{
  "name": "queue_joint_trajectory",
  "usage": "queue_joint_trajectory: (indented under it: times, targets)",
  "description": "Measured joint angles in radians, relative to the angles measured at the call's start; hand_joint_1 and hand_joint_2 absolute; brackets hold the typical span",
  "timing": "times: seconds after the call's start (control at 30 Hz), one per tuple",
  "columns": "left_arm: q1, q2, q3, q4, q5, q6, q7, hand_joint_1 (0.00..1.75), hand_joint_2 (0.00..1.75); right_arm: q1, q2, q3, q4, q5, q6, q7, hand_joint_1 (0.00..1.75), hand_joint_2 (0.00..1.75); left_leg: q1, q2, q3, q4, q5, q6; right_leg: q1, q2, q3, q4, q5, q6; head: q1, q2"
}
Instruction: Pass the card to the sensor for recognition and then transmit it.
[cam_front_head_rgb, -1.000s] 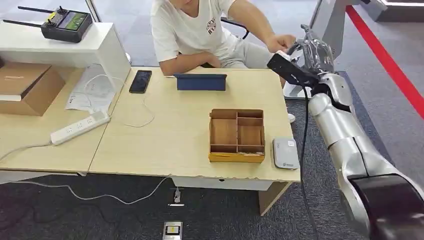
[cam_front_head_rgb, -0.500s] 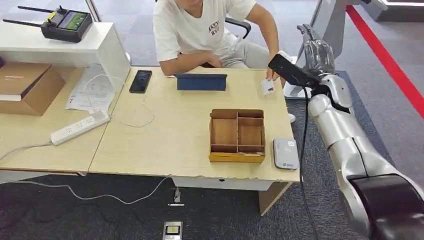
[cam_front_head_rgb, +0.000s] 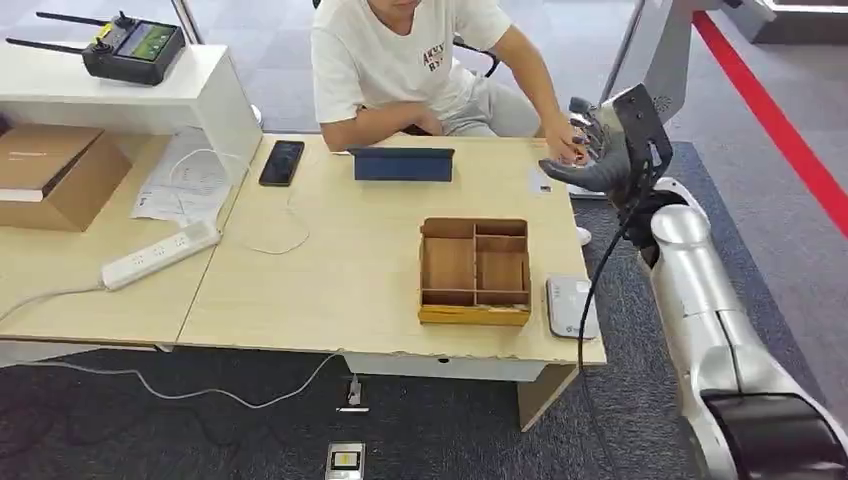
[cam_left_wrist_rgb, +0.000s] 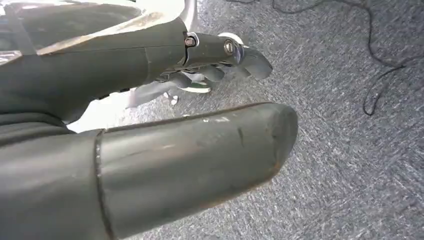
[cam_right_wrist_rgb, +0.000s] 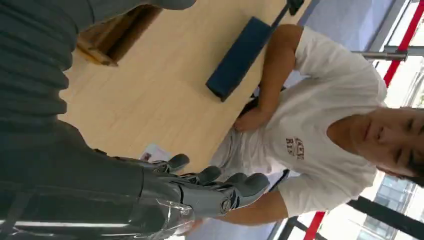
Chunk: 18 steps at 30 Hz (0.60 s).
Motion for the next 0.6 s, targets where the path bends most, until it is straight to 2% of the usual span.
queue_joint_trajectory:
  times: [0.07,0.27,0.47,0.6]
  targets:
    - [0.002,0.003,0.001,0.000,0.010,-0.007,0.000,0.00,0.00,0.075,-0.023,0.000,-0.081,-0.056,0.061,0.013,0.00,1.75,0.000,0.000,0.000,0.000,0.000,0.000,0.000,0.000,0.000,0.000,0.000,0.000,0.000,0.000]
    - [0.001,0.008,0.003,0.000,0.020,-0.014,0.004,0.00,0.00,0.240,-0.075,0.001,-0.239,-0.075,0.169,0.036,0.00,1.75,0.000,0.000,0.000,0.000,0.000,0.000,0.000,0.000,0.000,0.000,0.000,0.000,-0.001,0.000]
    - [0.000,0.010,0.003,0.000,0.029,-0.018,0.006,0.00,0.00,0.350,-0.112,0.001,-0.351,-0.103,0.276,0.064,0.00,1.75,0.000,0.001,0.000,0.000,0.000,0.000,0.000,0.000,0.000,0.000,0.000,0.000,-0.001,0.000]
    - [-0.001,0.011,0.004,0.000,0.030,-0.018,0.006,0.00,0.00,0.379,-0.125,0.001,-0.381,-0.111,0.306,0.074,0.00,1.75,0.000,0.001,0.000,0.000,0.000,0.000,0.000,0.000,0.000,0.000,0.000,0.000,-0.001,0.000]
